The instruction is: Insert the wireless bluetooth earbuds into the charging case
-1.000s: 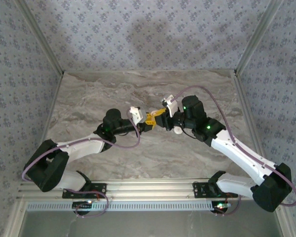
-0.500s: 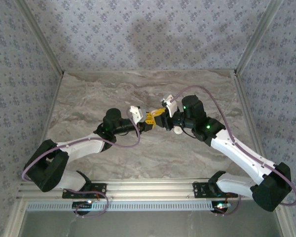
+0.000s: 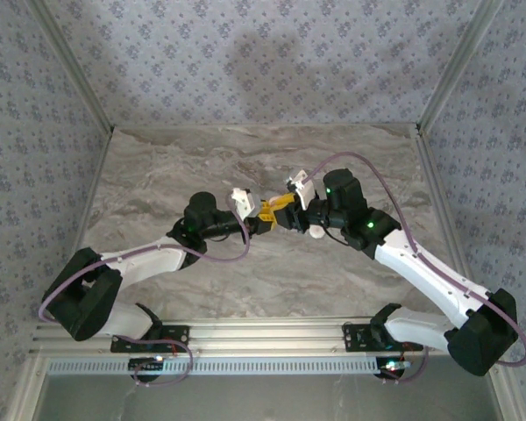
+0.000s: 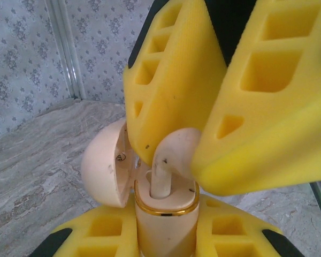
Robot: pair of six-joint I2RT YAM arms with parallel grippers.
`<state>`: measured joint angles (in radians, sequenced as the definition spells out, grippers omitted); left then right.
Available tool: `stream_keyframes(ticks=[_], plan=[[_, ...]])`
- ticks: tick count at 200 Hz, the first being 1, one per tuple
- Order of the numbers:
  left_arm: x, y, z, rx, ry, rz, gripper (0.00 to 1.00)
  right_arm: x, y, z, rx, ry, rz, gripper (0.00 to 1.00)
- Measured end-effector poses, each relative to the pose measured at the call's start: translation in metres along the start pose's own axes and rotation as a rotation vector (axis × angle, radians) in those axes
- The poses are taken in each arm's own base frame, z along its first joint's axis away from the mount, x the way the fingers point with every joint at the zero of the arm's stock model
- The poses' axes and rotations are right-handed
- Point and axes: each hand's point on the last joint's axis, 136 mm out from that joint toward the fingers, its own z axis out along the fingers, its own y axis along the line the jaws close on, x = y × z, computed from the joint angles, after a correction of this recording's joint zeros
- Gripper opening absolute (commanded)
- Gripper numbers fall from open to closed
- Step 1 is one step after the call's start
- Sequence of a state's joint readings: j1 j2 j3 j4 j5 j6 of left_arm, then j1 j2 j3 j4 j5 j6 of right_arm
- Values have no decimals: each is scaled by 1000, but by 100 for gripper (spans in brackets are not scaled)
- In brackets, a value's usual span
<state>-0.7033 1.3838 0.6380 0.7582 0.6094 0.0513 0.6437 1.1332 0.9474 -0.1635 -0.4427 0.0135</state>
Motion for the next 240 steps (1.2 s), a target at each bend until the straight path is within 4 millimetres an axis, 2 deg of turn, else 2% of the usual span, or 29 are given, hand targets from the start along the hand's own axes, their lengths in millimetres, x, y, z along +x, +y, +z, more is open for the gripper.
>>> stream_keyframes(ticks=[113,178,240], plan=[[-3,0,0,0,-7,5,17,-1,-7,-8,62,1,2,50],[-9,-1,-2,-1,-18,13,17,-2,-7,-10,65,-3,4,55],[-9,-1,-2,-1,-20,14,17,-15,-3,-25,69,-55,15,57]])
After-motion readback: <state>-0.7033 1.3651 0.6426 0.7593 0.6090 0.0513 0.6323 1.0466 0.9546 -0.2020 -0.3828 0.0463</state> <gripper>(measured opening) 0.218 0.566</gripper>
